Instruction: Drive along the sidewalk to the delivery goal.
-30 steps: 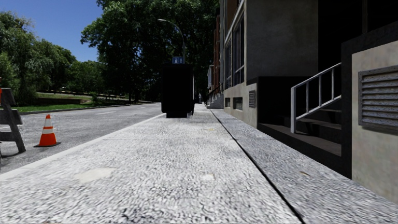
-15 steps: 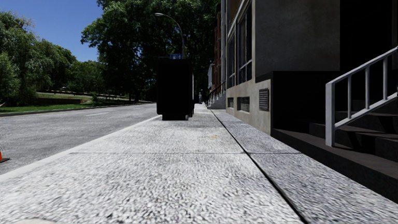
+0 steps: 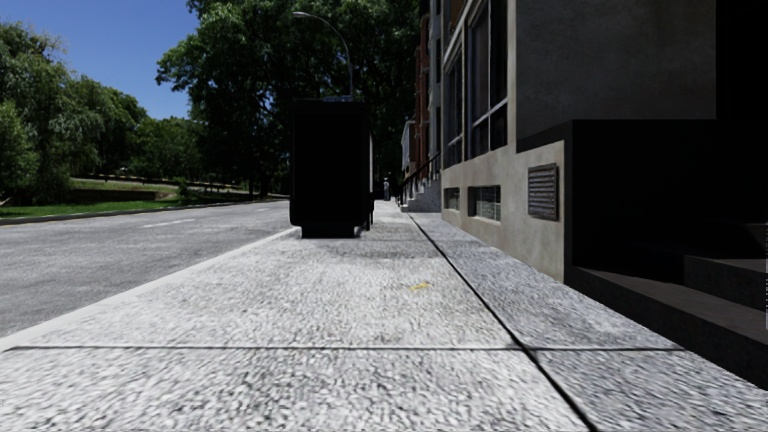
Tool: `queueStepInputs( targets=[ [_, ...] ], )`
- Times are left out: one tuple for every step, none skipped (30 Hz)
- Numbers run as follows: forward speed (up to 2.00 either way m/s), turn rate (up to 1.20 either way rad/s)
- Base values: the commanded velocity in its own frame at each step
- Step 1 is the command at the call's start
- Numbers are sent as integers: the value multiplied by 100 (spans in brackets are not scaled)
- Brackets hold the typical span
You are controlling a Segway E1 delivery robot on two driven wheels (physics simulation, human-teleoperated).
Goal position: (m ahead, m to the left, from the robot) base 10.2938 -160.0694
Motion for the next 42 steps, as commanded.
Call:
queueStepInputs(
  targets=[
    [200, 0],
    [200, 0],
    [200, 0],
    [200, 0],
    [200, 0],
    [200, 0],
    [200, 0],
    [200, 0],
    [200, 0],
    [200, 0],
    [200, 0],
    [200, 0],
    [200, 0],
    [200, 0],
    [200, 0],
    [200, 0],
    [200, 0],
    [200, 0],
    [200, 0],
    [200, 0],
    [200, 0],
    [200, 0],
    [200, 0],
    [200, 0],
    [200, 0],
    [200, 0],
    [200, 0],
    [200, 0],
    [200, 0],
    [200, 0],
    [200, 0],
    [200, 0],
    [200, 0],
    [200, 0],
    [200, 0],
    [200, 0],
    [200, 0],
    [200, 0],
    [200, 0],
    [200, 0],
    [200, 0],
    [200, 0]
  ],
)
